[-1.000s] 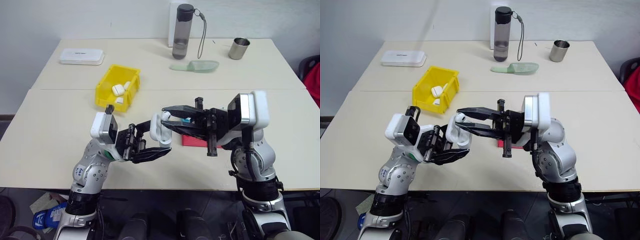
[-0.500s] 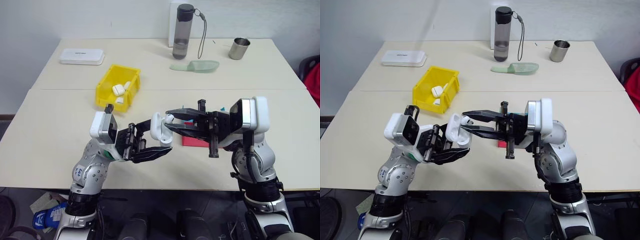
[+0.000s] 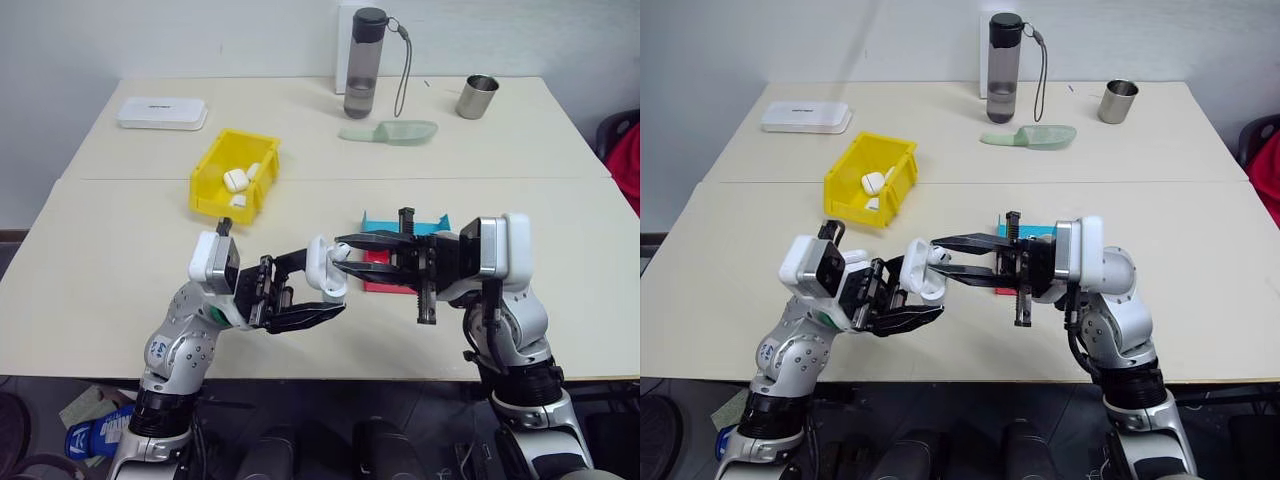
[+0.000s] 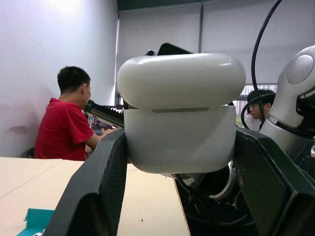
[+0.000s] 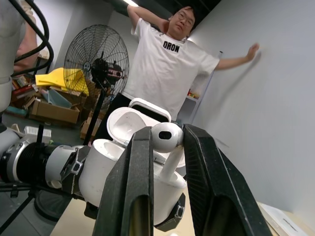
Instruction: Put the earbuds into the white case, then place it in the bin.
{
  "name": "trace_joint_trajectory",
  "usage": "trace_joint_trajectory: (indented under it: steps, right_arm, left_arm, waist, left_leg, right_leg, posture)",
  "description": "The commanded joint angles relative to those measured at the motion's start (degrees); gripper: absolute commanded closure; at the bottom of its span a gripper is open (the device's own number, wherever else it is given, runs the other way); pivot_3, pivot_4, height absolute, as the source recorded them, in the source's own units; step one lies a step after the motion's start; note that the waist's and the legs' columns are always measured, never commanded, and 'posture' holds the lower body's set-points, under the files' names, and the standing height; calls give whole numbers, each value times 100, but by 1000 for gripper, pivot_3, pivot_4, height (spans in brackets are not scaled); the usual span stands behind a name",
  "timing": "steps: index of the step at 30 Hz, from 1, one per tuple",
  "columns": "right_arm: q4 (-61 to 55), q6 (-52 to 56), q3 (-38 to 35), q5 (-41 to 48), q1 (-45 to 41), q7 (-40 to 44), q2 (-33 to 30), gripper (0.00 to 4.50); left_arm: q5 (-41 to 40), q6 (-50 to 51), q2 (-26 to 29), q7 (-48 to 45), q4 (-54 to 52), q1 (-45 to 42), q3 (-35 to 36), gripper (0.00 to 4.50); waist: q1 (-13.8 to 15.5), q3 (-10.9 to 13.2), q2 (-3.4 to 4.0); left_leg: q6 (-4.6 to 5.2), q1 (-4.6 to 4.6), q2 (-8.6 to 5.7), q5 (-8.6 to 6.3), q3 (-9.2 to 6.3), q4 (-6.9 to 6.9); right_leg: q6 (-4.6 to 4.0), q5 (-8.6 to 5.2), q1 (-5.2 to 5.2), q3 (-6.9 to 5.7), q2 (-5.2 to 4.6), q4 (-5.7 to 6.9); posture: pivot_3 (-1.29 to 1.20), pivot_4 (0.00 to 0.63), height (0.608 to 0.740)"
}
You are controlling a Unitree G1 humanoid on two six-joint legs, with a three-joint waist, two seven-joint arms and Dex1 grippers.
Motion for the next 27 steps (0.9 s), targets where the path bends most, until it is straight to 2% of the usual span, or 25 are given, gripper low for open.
trace_joint_trajectory:
  steps: [1,27]
  right_arm:
    - [181,65,246,-305,51,102,-112,4059]
    - [31,1179,285,105,-303,248,-547,4059]
  left_arm:
    - [-134,-168,-81,-168,-300,-87,-26,1730]
    - [202,-375,-244,-387,-141,-252,-153,1730]
  waist:
    - [0,0,0]
    - [6,0,0]
  left_leg:
    - [0,0,0,0,0,0]
    - [-1,-2,0,0,-1,0]
  right_leg:
    - [0,0,0,0,0,0]
    - [0,0,1,0,0,-5]
  posture:
    - [0,150,740]
    - [0,150,740]
